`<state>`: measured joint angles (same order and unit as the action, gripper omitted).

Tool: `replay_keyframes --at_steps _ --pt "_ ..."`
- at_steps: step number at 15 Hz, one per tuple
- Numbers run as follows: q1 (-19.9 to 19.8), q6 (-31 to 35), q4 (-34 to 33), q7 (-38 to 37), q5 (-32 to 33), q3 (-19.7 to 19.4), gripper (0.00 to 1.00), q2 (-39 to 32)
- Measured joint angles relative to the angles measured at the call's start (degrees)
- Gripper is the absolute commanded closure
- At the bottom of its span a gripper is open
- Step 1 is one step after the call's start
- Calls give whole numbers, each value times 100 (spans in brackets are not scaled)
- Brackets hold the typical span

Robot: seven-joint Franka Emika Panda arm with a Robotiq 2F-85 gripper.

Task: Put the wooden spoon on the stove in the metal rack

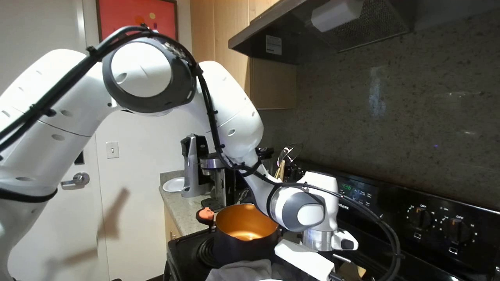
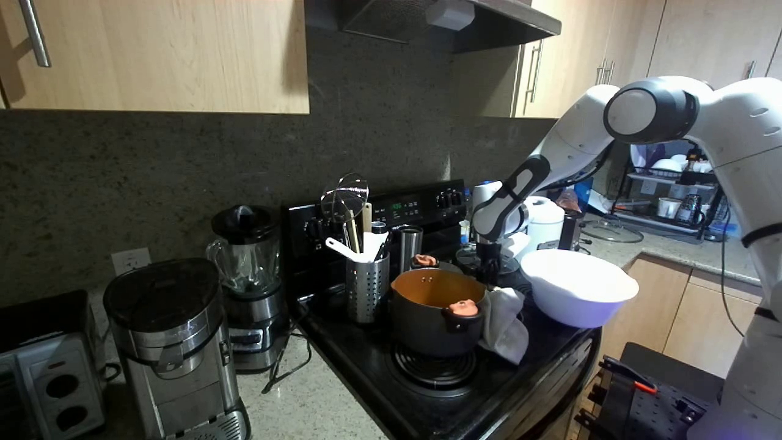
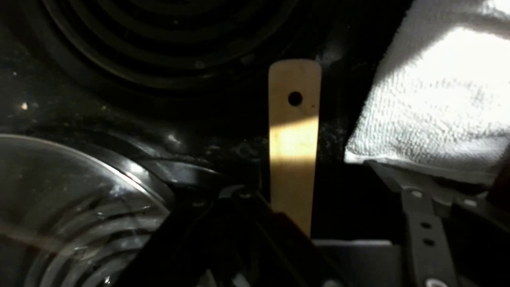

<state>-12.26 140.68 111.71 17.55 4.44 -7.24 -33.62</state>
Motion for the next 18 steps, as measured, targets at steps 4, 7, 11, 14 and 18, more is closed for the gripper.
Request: replay_keyframes --at_steps 4,7,11,14,18 --pt "-3 0 -33 0 0 0 93 -4" --pt "-14 0 -34 -6 0 -2 88 -6" --pt "-16 -13 -41 -6 0 5 88 -5" --pt "-8 -185 -120 -6 0 37 88 8" --pt "74 -692 -312 -12 60 48 89 155"
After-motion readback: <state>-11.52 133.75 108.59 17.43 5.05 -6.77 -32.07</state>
